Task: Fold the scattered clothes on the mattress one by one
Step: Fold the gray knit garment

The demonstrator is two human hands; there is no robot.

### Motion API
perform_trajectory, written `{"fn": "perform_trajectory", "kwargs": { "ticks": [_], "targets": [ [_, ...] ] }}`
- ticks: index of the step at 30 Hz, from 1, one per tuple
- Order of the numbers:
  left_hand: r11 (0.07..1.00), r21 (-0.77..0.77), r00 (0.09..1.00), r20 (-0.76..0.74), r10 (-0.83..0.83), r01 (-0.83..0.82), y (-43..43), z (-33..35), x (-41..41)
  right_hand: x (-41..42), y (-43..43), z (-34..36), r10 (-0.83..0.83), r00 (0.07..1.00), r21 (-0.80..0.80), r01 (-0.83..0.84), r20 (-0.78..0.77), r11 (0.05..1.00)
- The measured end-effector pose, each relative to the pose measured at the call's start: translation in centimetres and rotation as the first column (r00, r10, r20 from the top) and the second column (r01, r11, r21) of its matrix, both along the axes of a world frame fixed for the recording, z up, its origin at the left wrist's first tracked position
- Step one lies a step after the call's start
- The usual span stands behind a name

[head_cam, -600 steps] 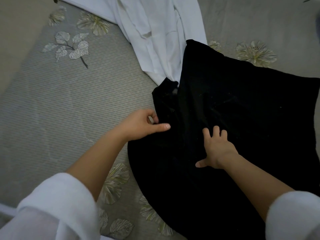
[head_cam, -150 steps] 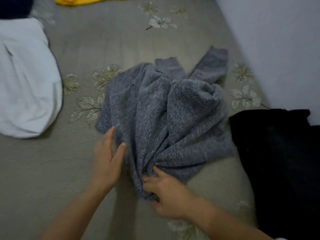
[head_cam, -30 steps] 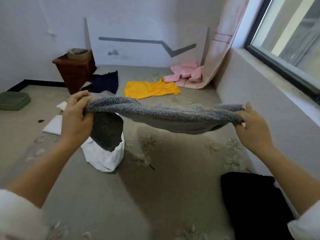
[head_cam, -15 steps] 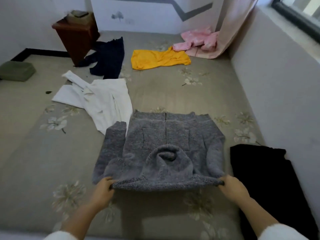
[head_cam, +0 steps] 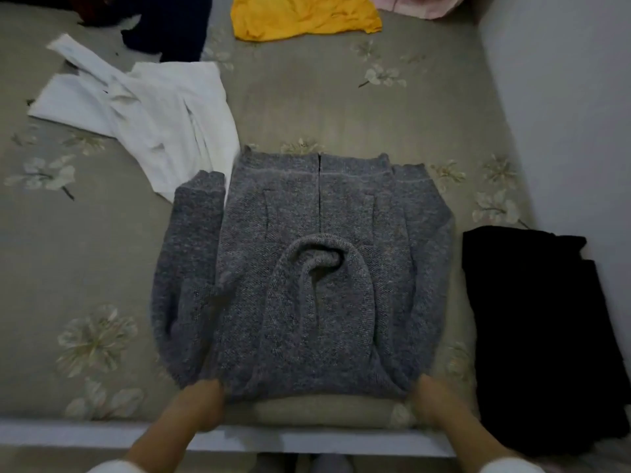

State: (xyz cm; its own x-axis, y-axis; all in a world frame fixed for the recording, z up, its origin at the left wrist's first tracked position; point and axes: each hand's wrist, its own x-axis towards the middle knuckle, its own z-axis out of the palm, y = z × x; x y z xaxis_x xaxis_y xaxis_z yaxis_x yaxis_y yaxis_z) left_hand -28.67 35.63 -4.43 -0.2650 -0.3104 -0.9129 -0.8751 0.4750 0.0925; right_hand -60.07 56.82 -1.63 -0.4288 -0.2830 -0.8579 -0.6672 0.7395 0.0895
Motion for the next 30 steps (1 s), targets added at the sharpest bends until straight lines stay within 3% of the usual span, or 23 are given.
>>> {"fn": "perform_trajectory", "kwargs": {
  "ticks": [2, 5, 8, 11, 13, 16, 20, 23, 27, 29, 30],
  "targets": [
    [0.995, -0.058, 0.991, -0.116, 0.068, -0.075, 0.4, -0.8, -1.4, 0.4, -1.6, -1.1, -0.196, 0.98, -0.177, 0.198, 0.028, 0.964],
    [0.928, -0.098, 0.875, -0.383, 0.298, -0.359, 1.1, -2.8, -3.4, 0.8, -4.3, -3.8, -0.395, 0.911, -0.446, 0.404, 0.117, 0.799],
    [0.848, 0.057, 0.769, -0.393, 0.504, -0.526, 2.1, -3.8, -5.6, 1.8, -5.8, -6.1, -0.433, 0.889, -0.459, 0.451, 0.152, 0.765],
    [0.808, 0.033, 0.743, -0.37, 0.557, -0.589, 2.9, -4.4, -6.3, 2.5, -6.1, -7.8, -0.396, 0.912, -0.437, 0.399, 0.104, 0.806],
    [0.832, -0.007, 0.78, -0.354, 0.516, -0.554, 3.1, -4.3, -6.1, 2.5, -5.9, -7.7, -0.355, 0.925, -0.407, 0.38, 0.139, 0.831],
    [0.857, -0.039, 0.823, -0.305, 0.48, -0.515, 2.5, -3.8, -6.4, 0.9, -5.9, -6.5, -0.422, 0.847, -0.381, 0.524, 0.323, 0.762],
    [0.814, -0.312, 0.819, -0.485, 0.307, -0.49, 1.6, -2.3, -10.3, -4.5, -7.0, -4.8, -0.593, 0.738, -0.542, 0.657, 0.322, 0.523],
    [0.843, -0.354, 0.775, -0.622, 0.111, -0.406, 1.4, -2.4, -15.0, -9.8, -7.9, -3.8, -0.68, 0.698, -0.689, 0.607, 0.223, 0.397],
    [0.904, -0.403, 0.685, -0.699, -0.204, -0.142, 2.0, -5.0, -22.2, -16.0, -9.2, -4.3, -0.689, 0.724, -0.747, 0.481, 0.042, 0.46],
    [0.918, -0.397, 0.697, -0.659, -0.282, -0.004, 2.3, -6.7, -25.1, -18.1, -10.0, -5.6, -0.682, 0.731, -0.769, 0.426, -0.017, 0.477],
    [0.92, -0.392, 0.71, -0.652, -0.266, -0.016, 2.5, -7.9, -26.0, -19.0, -10.5, -6.2, -0.688, 0.725, -0.78, 0.413, -0.03, 0.47]
  ]
}}
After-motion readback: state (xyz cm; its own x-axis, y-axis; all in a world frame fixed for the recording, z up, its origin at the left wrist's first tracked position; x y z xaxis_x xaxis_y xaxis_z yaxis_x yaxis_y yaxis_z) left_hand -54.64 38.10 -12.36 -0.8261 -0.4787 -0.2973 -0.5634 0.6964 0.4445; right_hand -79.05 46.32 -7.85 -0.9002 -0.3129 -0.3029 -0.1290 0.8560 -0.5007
